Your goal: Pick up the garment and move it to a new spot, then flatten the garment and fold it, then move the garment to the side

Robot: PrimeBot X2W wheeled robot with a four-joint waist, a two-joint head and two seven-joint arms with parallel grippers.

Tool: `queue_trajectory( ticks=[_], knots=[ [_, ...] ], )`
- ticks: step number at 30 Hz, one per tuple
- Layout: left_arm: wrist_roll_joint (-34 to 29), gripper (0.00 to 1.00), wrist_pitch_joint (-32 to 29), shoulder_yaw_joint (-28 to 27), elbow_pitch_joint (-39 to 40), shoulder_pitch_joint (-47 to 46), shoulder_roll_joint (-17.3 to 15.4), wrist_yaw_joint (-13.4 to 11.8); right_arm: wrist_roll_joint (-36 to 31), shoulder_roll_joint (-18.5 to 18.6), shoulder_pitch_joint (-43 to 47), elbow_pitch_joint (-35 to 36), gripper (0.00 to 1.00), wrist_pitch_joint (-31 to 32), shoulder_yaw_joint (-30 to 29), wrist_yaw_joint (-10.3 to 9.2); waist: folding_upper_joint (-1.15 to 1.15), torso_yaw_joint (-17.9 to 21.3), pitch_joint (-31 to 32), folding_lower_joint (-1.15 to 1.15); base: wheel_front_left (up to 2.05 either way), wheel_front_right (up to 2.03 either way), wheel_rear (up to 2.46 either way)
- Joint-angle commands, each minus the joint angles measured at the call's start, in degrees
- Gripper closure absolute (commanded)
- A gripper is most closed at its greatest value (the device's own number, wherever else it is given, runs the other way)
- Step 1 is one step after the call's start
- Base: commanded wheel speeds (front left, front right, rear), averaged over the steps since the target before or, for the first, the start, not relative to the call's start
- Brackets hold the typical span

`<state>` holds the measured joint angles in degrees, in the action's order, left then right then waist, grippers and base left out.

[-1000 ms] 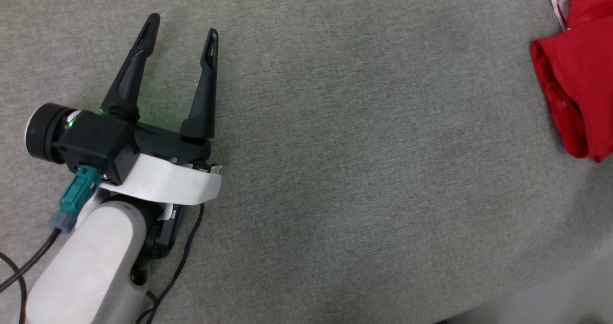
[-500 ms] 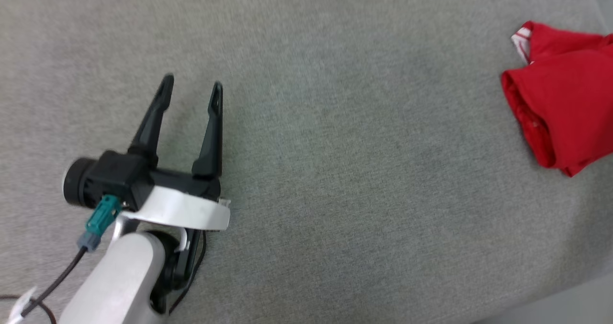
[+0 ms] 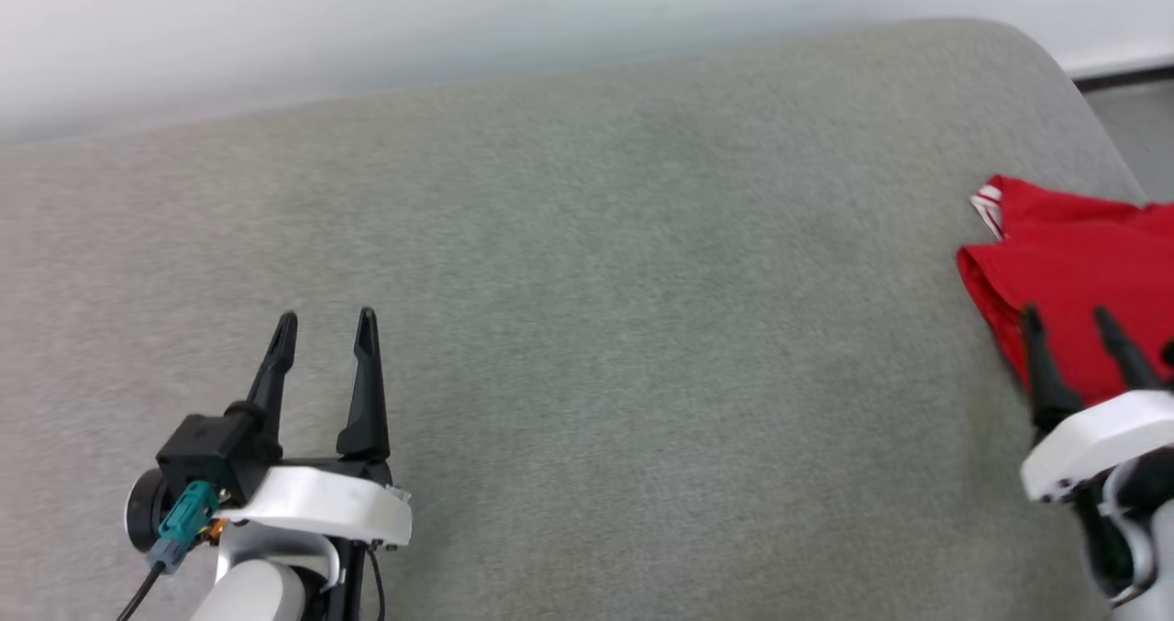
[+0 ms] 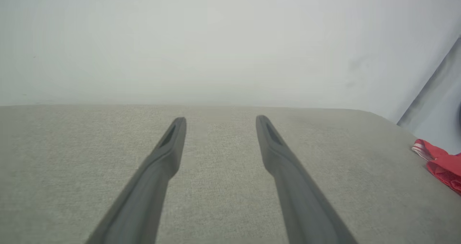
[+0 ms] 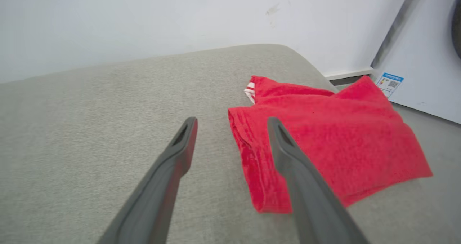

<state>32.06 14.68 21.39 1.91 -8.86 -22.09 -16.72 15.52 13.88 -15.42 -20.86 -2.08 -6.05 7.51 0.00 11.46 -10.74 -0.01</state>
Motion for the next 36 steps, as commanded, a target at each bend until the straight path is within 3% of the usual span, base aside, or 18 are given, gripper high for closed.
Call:
queue_trajectory(
  ticks=[1,10,19,36],
  knots=[
    [0.17,0.0,0.21,-0.36,-0.12,0.7,0.22,-0.2,0.46,-0.79,0.95,1.07,0.0,0.0,0.35,-0.04,0.0,-2.73,2.51,0.01,0.0,0.0,0.0],
    [-0.24,0.0,0.47,-2.21,-1.29,3.82,0.35,-0.79,-1.39,-5.3,6.21,13.61,0.0,1.19,4.26,-0.05,0.0,-7.77,5.95,0.01,0.0,0.0,0.0],
    [0.07,0.0,0.55,-2.14,-2.83,6.94,0.08,0.15,-2.89,-6.52,13.72,23.64,0.0,4.75,3.54,-0.04,0.0,-8.01,9.86,0.01,0.0,0.0,0.0],
    [0.78,0.0,0.58,-1.22,-6.43,8.15,0.56,1.57,-3.9,-8.4,19.42,29.54,0.0,8.52,3.07,-0.04,0.0,-7.77,12.07,0.01,0.0,0.0,0.0]
  ],
)
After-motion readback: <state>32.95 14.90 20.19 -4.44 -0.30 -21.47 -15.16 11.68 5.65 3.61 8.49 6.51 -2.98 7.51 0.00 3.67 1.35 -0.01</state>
